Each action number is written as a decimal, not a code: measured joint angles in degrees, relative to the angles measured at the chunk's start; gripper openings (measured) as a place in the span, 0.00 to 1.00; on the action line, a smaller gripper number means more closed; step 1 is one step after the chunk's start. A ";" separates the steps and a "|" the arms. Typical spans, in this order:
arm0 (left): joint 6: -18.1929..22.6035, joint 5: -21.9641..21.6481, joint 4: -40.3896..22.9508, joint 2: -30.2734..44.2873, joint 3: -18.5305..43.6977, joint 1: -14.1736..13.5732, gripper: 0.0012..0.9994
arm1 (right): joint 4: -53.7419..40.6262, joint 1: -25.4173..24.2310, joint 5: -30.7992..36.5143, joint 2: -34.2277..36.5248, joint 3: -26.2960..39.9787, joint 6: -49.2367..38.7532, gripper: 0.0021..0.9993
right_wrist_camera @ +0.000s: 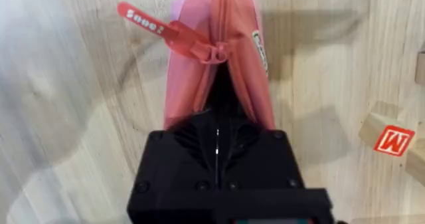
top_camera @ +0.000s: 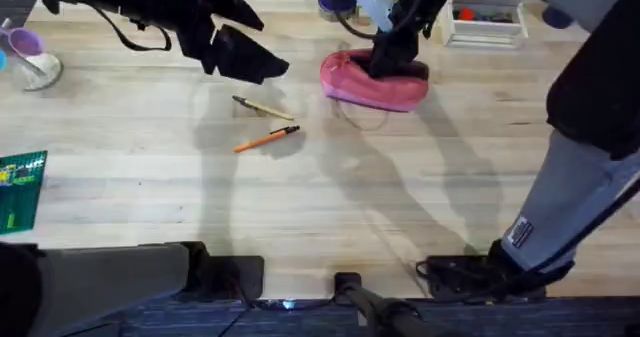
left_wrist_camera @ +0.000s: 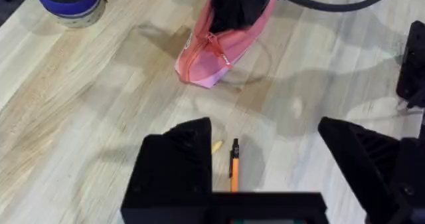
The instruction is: Unzip the bag, pick up the pens from the table one at a time and place them inside, then zip the bag closed.
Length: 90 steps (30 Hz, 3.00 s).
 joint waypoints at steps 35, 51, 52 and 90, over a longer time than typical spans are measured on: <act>0.05 -0.02 -0.44 0.02 0.00 0.00 0.99 | 1.52 -0.31 -2.79 -4.22 0.00 -0.36 1.00; 8.38 -11.17 -0.44 0.00 0.00 0.00 0.99 | -0.20 -0.17 -4.48 -18.70 0.00 9.48 1.00; 9.54 -12.39 -0.44 0.00 0.00 0.00 0.99 | -0.25 -0.17 -4.52 -19.34 0.00 10.38 1.00; 33.88 -23.86 0.63 9.25 0.00 -0.94 0.99 | -9.83 -4.94 -4.74 -28.50 0.00 20.58 1.00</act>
